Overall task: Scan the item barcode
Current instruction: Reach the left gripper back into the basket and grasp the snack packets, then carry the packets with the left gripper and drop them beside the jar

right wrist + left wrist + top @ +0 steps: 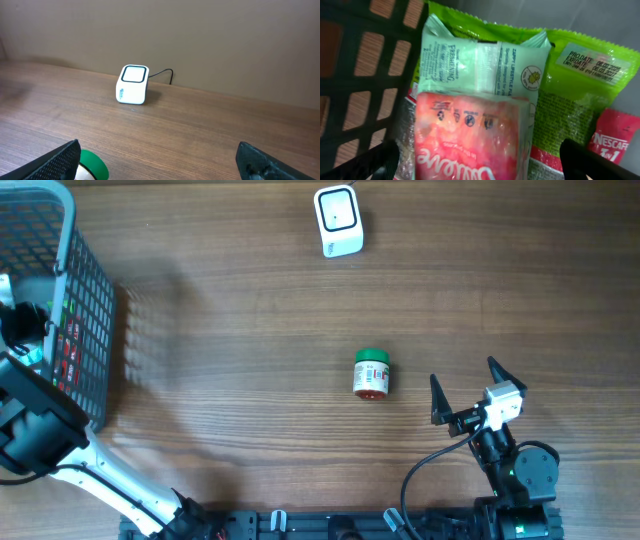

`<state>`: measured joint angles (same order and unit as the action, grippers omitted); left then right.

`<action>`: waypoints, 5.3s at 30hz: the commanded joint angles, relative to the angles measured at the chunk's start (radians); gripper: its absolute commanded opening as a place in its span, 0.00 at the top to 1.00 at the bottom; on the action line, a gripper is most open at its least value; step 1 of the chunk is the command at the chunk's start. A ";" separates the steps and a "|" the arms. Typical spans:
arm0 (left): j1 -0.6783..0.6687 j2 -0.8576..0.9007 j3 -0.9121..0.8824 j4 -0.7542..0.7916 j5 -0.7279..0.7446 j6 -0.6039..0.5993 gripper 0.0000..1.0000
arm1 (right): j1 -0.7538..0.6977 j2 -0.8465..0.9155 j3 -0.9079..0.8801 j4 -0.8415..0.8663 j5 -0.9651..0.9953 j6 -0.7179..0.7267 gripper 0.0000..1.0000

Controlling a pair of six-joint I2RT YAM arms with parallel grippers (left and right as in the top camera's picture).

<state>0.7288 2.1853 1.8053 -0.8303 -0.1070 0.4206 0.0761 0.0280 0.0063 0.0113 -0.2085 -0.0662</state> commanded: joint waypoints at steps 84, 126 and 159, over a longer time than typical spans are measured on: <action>0.009 -0.343 -0.154 0.152 0.035 -0.119 0.96 | 0.003 -0.003 -0.001 0.004 0.004 -0.006 0.00; -1.030 -0.682 -0.299 -0.367 -0.120 -0.774 0.96 | 0.003 -0.003 -0.001 0.004 0.004 -0.006 0.00; -1.333 -0.230 -0.392 -0.192 0.032 -0.851 0.00 | 0.003 -0.003 -0.001 0.004 0.004 -0.006 0.00</action>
<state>-0.6029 1.9675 1.4086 -1.0138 -0.0868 -0.4316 0.0761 0.0280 0.0063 0.0113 -0.2089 -0.0662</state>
